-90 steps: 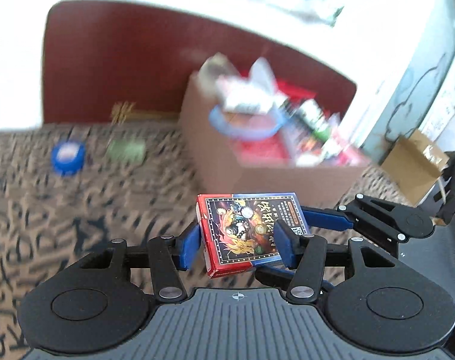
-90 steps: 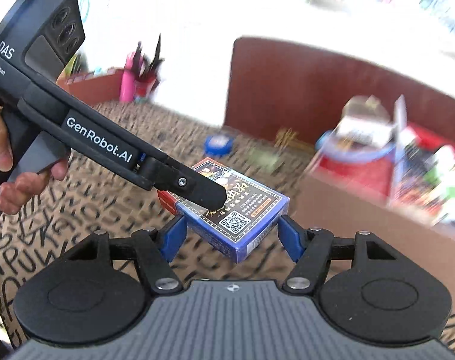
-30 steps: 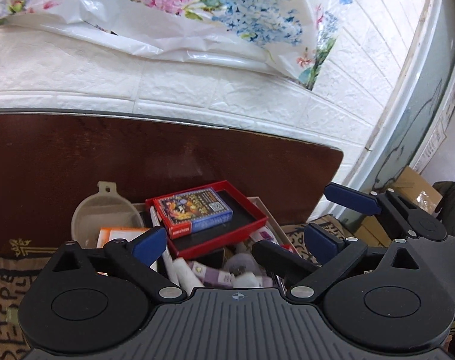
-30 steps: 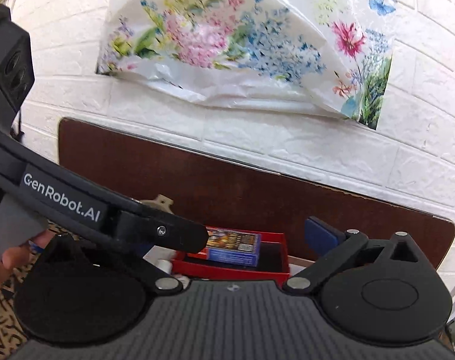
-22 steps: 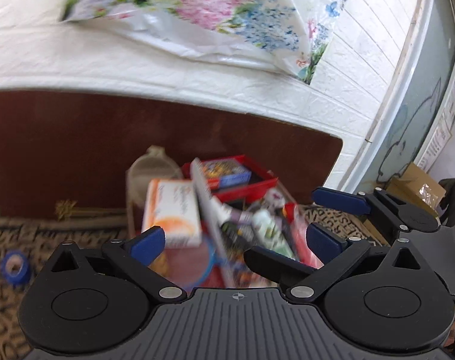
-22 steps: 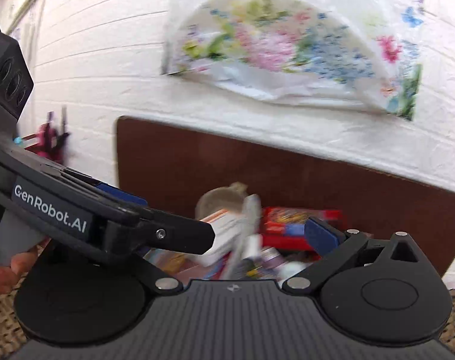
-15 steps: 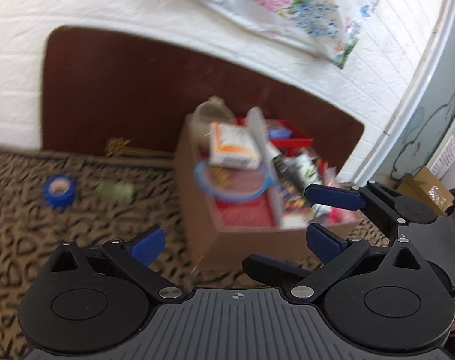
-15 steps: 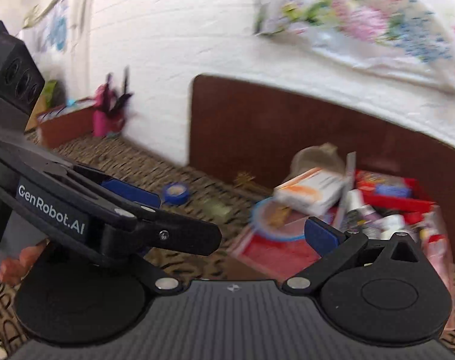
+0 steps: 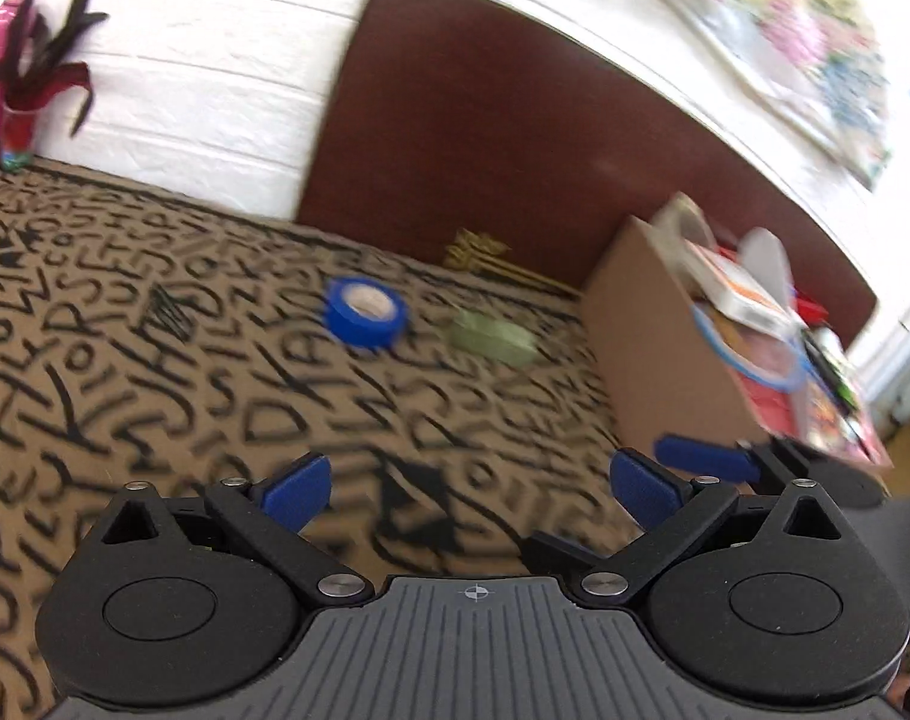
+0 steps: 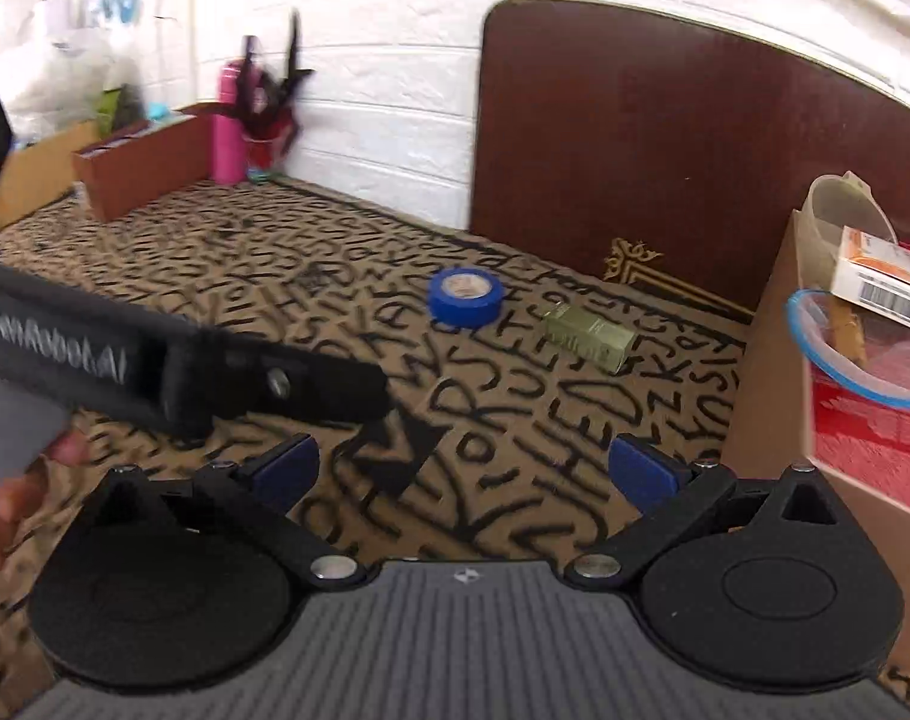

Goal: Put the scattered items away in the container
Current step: 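Withdraw both tools from the box toward the blue tape and green box, then grasp the blue tape roll with the left tool while the right tool grasps the green box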

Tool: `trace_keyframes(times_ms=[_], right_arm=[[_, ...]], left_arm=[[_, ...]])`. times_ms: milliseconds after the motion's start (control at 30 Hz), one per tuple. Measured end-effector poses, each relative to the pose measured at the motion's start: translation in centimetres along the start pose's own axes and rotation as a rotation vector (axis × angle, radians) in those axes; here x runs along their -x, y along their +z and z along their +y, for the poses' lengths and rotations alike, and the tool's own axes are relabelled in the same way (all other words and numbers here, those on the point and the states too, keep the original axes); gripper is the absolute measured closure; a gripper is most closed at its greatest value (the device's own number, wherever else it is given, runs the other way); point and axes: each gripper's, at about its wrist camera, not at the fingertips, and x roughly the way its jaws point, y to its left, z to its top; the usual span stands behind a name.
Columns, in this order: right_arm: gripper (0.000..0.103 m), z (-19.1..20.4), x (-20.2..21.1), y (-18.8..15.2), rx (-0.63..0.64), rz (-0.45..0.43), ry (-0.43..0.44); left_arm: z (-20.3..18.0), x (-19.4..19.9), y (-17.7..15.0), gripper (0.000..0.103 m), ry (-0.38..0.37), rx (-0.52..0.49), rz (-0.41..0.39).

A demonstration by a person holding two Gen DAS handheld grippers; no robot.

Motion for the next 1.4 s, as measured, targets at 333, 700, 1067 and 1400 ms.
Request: trace_keyframes(times_ms=[333, 700, 1067, 1400], right_arm=[[0.001, -2.0, -5.8, 1.5, -0.172, -0.037, -0.121], [0.001, -3.4, -10.8, 3.0, -0.229, -0.072, -0.237], [0.001, -4.4, -13.5, 3.1, -0.268, -0.061, -0.259], [0.034, -5.1, -14.0, 2.8, -0.304, -0.033, -0.251]], left_arm=[[3.5, -6.9, 5.1, 0.013, 0.073, 0.028, -0.015], [5.5, -12.2, 7.9, 0.031, 0.111, -0.002, 0.02], [5.9, -15.2, 7.9, 0.045, 0.138, -0.096, 0.024], [4.9, -14.9, 7.2, 0.085, 0.126, -0.189, 0.031]])
